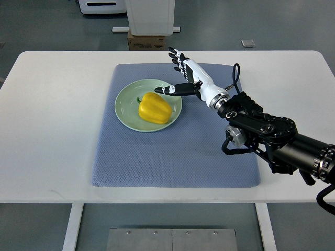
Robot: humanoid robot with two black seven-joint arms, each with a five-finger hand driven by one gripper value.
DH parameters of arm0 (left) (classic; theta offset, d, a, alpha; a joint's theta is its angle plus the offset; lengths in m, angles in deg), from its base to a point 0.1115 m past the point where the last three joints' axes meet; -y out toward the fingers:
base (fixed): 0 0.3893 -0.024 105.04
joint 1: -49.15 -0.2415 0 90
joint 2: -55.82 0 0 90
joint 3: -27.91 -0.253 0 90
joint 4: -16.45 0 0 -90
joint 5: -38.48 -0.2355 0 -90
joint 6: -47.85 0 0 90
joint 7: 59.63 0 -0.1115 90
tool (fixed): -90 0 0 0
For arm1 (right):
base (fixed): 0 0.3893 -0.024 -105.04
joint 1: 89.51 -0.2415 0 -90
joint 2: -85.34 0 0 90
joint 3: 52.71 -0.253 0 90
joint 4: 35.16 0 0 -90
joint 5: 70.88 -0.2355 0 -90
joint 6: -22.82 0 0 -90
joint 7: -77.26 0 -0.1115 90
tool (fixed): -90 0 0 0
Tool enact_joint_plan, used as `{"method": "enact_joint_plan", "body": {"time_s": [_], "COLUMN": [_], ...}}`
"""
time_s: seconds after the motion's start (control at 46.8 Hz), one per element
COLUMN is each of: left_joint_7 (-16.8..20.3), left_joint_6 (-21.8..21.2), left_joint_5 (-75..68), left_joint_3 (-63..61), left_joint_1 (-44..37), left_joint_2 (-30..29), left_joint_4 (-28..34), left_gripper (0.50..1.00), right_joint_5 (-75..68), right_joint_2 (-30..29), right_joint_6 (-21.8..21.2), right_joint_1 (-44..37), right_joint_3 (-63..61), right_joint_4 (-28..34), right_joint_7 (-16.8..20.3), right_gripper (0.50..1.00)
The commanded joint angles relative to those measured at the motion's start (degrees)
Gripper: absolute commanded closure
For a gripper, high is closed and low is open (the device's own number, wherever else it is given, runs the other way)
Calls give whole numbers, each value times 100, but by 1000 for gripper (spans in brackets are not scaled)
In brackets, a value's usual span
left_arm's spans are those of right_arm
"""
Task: Place yellow pepper on plate with right hand
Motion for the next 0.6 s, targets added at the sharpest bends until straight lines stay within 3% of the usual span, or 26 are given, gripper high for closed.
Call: {"method": "enact_joint_plan", "body": {"time_s": [0.0,0.384,0.577], "left_joint_7": [-1,-1,-1], "left_joint_6": [0,0,0], "left_joint_5": [0,0,0], "left_joint_3": [0,0,0], "left_joint_1": [0,0,0], "left_joint_2": [0,0,0], "left_joint_4": [3,3,3], "left_gripper": [500,500,500], "right_joint_5": [1,-95,-885], "right_joint_2": [0,0,219], "right_joint_6": [17,35,8], "right_joint_1": [112,613,754], "right_joint_3": [-334,-1179,-1547], "right_joint_4": [-34,-262,-298], "right_joint_7": [16,51,95], "right_gripper": [500,500,500]}}
